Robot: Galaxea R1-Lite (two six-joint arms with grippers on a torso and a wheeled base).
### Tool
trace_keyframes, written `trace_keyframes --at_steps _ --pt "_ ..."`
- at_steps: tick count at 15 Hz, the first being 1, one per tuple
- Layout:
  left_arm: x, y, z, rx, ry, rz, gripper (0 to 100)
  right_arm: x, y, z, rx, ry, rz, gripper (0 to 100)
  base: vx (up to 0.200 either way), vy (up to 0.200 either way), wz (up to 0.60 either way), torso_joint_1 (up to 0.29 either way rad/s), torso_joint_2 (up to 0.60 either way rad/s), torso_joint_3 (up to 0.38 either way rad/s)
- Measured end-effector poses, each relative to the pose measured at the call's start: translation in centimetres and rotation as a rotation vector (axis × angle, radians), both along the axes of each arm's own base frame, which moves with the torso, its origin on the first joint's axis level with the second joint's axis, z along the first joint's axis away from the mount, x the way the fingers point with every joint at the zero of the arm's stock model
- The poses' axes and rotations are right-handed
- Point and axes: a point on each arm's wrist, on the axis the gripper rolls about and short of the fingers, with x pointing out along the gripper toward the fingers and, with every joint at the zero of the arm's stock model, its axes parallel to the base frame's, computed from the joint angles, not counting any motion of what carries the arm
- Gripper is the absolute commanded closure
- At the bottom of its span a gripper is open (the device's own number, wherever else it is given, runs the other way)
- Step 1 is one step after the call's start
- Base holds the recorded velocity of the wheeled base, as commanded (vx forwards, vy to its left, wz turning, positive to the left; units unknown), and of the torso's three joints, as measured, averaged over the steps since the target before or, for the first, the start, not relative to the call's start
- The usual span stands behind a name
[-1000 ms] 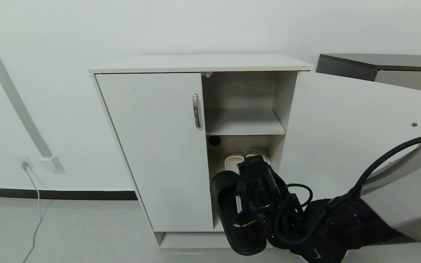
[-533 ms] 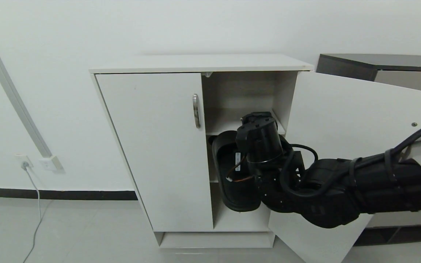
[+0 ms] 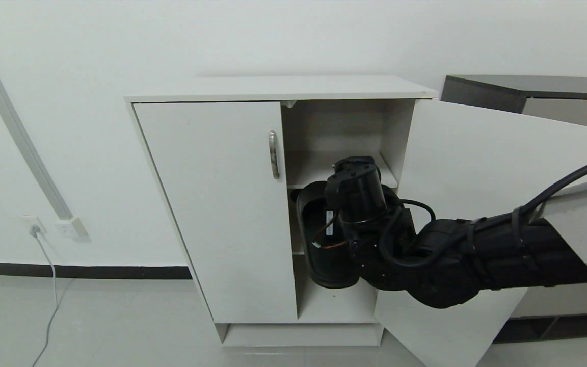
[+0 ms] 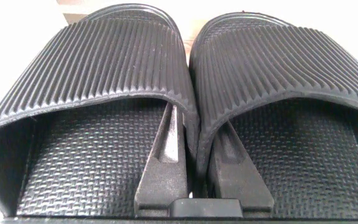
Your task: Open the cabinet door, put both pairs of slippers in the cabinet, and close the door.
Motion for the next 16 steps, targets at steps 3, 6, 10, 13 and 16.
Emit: trace_keyframes --at_steps 3,6,10,13,16 --pt "0.00 0.00 0.00 0.000 0.000 0.000 100 0.14 -0.11 -0.06 -0.002 0.002 -0.004 100 0.200 0.000 0.00 0.002 0.00 0.002" --pt "0.00 0.00 -0.01 0.000 0.001 -0.001 100 0.18 -0.22 -0.12 0.000 0.003 -0.008 100 0.200 0.000 0.00 0.001 0.00 0.006" --pt "0.00 0.00 -0.01 0.000 0.001 -0.001 100 -0.03 -0.30 -0.07 -0.006 0.005 -0.005 100 0.200 0.000 0.00 0.000 0.00 0.002" --pt "0.00 0.00 0.00 0.000 0.000 0.001 100 0.04 -0.41 -0.01 -0.009 0.005 -0.008 100 0.000 0.000 0.00 0.000 0.00 0.000" --pt "0.00 0.00 -0.01 0.000 0.001 0.001 100 0.19 -0.45 0.03 -0.010 0.004 -0.009 100 0.000 0.000 0.00 0.000 0.00 0.000"
